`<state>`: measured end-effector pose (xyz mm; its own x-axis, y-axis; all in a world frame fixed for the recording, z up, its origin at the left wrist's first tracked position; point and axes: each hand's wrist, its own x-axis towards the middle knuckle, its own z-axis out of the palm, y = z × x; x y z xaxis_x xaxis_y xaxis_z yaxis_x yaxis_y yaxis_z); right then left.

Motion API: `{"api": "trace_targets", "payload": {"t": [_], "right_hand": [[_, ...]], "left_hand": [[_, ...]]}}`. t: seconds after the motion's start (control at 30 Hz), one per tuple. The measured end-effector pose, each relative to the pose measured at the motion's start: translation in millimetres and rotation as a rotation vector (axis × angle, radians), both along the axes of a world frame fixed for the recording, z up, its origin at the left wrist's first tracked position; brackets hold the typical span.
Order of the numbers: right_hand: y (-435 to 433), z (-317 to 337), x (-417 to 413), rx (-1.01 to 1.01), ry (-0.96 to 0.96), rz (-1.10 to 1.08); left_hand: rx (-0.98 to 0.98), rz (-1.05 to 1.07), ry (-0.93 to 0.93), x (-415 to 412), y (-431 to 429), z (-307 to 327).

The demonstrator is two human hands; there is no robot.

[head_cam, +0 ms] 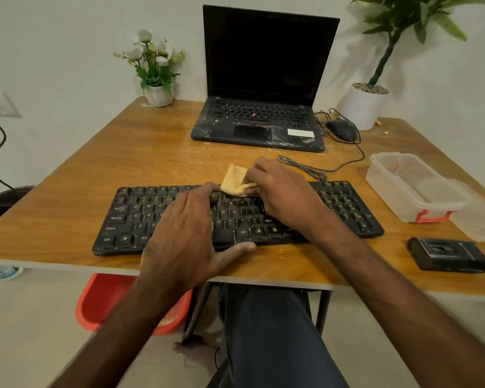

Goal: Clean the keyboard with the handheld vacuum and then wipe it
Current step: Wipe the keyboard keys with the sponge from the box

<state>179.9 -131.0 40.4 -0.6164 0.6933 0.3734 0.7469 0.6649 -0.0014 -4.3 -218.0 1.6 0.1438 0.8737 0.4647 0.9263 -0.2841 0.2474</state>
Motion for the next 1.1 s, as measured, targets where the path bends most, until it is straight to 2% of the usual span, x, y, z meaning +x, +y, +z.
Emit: {"api": "trace_targets", "payload": {"t": [0.23, 0.33, 0.43, 0.6, 0.8, 0.97, 1.1], "right_hand": [[-40, -2, -4, -0.178, 0.017, 0.295], [-19, -3, 0, 0.004, -0.044, 0.138], [-2, 1, 1, 0.009, -0.007, -0.004], [-37, -2, -12, -0.097, -0.026, 0.276], [-10, 0, -9, -0.009, -0.009, 0.072], [-30, 0, -11, -0.163, -0.008, 0.240], [-7, 1, -2, -0.102, 0.034, 0.083]], "left_hand": [[0.029, -0.006, 0.015, 0, 1, -4], [0.006, 0.010, 0.010, 1, 1, -1], [-0.001, 0.048, 0.023, 2, 1, 0], [-0.040, 0.092, 0.076, -1, 2, -3], [-0.041, 0.106, 0.077, 1, 2, 0], [-0.039, 0.092, 0.093, 0, 2, -3], [-0.023, 0.087, 0.101, 1, 2, -1]]}}
